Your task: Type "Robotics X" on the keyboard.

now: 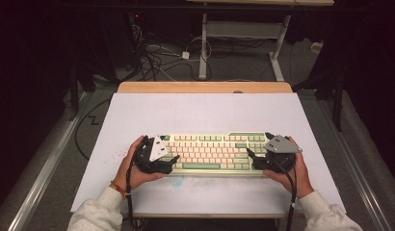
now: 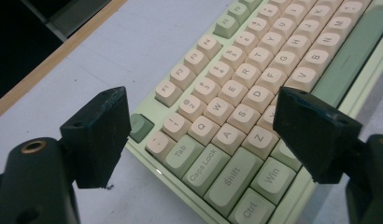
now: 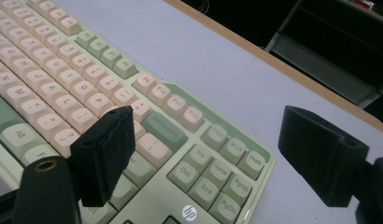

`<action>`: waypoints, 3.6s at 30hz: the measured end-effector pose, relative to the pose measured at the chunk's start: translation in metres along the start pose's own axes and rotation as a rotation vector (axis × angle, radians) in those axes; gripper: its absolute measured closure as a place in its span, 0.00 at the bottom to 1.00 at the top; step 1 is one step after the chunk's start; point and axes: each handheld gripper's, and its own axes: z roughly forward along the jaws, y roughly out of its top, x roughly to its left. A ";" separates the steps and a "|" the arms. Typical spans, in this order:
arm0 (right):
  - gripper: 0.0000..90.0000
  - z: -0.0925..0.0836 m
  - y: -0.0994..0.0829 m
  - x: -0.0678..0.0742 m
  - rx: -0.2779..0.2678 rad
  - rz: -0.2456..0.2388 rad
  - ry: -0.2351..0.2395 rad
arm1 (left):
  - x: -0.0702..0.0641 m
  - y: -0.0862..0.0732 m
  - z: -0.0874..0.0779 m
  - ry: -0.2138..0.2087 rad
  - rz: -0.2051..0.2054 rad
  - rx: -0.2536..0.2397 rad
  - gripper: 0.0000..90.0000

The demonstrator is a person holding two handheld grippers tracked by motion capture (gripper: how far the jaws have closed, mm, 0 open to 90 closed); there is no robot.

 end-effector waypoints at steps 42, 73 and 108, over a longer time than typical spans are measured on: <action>0.23 -0.042 -0.009 0.000 -0.007 -0.021 -0.032 | -0.007 -0.021 -0.043 0.064 0.017 -0.017 0.19; 0.23 -0.060 -0.067 -0.021 0.061 0.044 -0.091 | -0.005 -0.075 -0.050 0.068 -0.032 0.065 0.17; 0.22 -0.065 -0.075 -0.012 0.066 0.055 -0.088 | -0.009 -0.089 -0.047 0.042 -0.080 0.076 0.17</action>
